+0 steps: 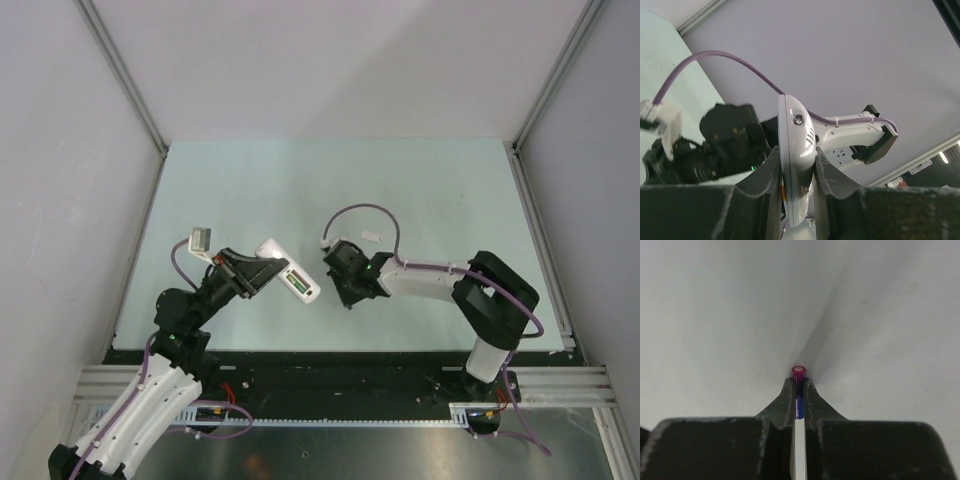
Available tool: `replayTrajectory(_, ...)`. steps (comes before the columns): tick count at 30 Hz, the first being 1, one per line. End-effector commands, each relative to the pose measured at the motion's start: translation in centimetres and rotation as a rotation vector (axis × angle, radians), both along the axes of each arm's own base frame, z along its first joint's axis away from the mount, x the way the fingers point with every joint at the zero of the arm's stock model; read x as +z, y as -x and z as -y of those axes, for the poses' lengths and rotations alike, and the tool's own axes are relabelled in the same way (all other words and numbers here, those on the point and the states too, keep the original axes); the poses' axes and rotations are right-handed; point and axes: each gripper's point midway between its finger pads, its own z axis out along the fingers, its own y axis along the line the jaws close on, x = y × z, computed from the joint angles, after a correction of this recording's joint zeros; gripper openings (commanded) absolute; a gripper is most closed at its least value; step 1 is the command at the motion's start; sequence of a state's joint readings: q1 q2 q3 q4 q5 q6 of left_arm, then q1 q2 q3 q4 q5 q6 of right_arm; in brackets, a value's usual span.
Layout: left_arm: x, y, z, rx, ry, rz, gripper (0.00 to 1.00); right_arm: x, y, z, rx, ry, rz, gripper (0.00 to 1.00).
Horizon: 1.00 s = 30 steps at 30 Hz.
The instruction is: Load the batteries into the remote control
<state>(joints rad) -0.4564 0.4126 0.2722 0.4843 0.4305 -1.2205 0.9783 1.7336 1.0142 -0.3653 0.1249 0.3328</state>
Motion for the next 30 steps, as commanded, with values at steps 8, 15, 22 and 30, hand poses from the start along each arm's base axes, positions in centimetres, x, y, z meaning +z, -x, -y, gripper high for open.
replayTrajectory(8, 1.7, 0.3, -0.1, 0.005, 0.021, 0.05, 0.0, 1.8, -6.6, 1.3, -0.523, -0.259, -0.066, 0.0)
replayTrajectory(15, 2.1, 0.6, 0.1, -0.009, 0.014, 0.068, 0.0, 2.8, -7.4, -1.7, -0.156, -0.233, -0.03, 0.0)
replayTrajectory(22, 3.2, 1.2, 0.0, -0.012, 0.02, 0.11, 0.0, 2.6, -5.2, -1.0, 0.268, 0.029, 0.06, 0.0)
replayTrajectory(30, 3.7, 2.0, 0.4, -0.033, 0.019, 0.136, 0.0, 0.4, -5.8, -1.0, 0.507, 0.223, 0.186, 0.0)
